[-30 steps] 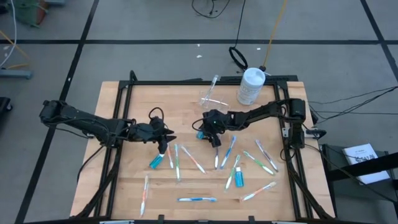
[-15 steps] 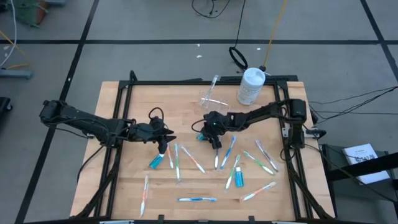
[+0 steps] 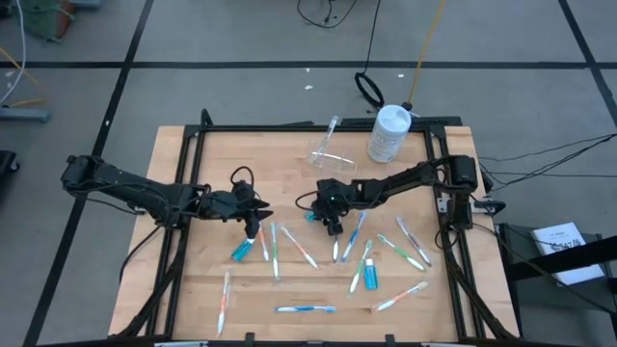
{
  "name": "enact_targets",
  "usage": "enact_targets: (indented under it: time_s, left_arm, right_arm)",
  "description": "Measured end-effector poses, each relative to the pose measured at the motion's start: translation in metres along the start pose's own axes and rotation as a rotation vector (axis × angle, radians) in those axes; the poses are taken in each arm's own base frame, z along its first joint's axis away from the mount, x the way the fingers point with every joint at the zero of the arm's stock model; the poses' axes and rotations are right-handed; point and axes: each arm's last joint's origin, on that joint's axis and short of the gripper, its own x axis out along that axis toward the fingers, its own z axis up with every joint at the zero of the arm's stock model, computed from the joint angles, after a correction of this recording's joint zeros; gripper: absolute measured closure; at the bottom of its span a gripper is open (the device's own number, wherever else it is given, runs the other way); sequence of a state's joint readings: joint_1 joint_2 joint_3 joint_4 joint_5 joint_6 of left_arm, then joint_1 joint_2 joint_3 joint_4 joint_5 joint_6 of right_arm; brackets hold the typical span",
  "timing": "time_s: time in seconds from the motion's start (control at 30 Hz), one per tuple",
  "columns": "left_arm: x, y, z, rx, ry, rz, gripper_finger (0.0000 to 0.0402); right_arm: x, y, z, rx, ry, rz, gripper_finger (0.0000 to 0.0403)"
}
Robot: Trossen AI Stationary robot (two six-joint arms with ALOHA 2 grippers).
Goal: Pick & Place toothbrushing station
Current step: Put the blue mouthwash into the transparent organizer
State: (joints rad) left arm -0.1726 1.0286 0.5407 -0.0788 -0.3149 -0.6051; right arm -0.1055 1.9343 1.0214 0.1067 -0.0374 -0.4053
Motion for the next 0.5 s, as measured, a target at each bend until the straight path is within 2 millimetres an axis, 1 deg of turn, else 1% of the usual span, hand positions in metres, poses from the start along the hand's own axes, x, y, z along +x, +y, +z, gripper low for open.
enact_targets:
  time_s: [0.13, 0.23, 0.4, 0.5]
  left_arm:
    - [0.0, 0.0, 0.0, 0.0, 0.0, 0.0, 0.0249]
    - [0.0, 0.0, 0.0, -0.001, 0.001, 0.0, 0.0249]
    - [0.0, 0.0, 0.0, -0.003, 0.0, 0.0, 0.0249]
    - [0.0, 0.0, 0.0, -0.006, 0.0, -0.001, 0.0249]
  right_arm:
    - [0.0, 0.005, 0.0, -0.011, 0.025, 0.008, 0.0192]
    - [-0.006, 0.007, 0.004, -0.02, 0.02, 0.004, 0.0187]
    - [-0.024, 0.007, 0.009, -0.005, 0.028, 0.016, 0.0186]
    - [-0.033, 0.006, 0.008, 0.016, 0.06, 0.024, 0.0186]
